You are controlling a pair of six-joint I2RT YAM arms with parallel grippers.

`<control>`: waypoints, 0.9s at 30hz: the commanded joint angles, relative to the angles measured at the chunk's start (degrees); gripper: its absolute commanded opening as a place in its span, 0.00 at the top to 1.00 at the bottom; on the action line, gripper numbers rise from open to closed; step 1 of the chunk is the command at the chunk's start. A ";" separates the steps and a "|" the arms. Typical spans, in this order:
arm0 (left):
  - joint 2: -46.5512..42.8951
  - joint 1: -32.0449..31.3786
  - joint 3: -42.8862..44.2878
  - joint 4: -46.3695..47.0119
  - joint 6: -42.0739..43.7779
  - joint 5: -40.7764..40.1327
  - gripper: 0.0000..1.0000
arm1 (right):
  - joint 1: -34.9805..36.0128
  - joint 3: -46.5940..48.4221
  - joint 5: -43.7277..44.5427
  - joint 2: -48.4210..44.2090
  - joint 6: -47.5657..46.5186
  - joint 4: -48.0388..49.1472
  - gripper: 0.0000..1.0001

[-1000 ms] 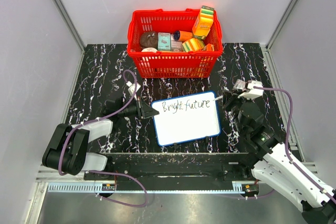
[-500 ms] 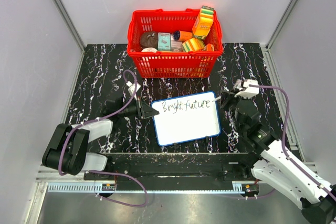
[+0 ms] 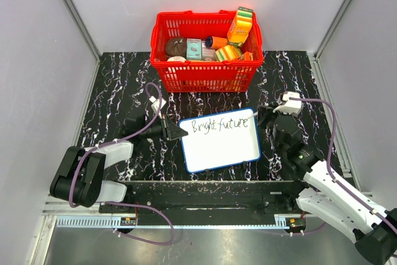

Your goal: Write a sentence on the whiteboard

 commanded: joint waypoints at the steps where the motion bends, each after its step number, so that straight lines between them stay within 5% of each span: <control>1: 1.41 0.30 0.20 -2.06 6.56 -6.73 1.00 | -0.21 -0.32 1.70 0.76 0.10 3.09 1.00; 27: 1.50 0.30 0.11 -1.98 6.47 -6.65 1.00 | -0.30 -0.67 2.84 3.05 1.41 2.47 1.00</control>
